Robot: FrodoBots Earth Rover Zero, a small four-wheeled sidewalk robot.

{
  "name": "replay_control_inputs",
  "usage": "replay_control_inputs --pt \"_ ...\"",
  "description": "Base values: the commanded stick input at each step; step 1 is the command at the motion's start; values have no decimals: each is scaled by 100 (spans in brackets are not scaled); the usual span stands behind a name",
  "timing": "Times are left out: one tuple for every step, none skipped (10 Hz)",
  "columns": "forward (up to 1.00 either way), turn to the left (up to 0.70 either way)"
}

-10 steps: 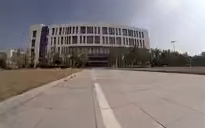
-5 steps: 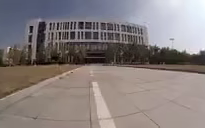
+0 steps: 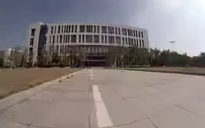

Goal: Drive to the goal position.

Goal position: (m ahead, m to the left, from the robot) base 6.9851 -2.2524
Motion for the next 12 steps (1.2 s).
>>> replay_control_inputs --pt "70 -1" --pt "70 -1" --pt "70 -1" --pt "70 -1" --pt "70 -1" --pt "70 -1" --pt "70 -1" --pt "70 -1" --pt "70 -5" --pt "70 -20" --pt "70 -14" --pt "70 -8"
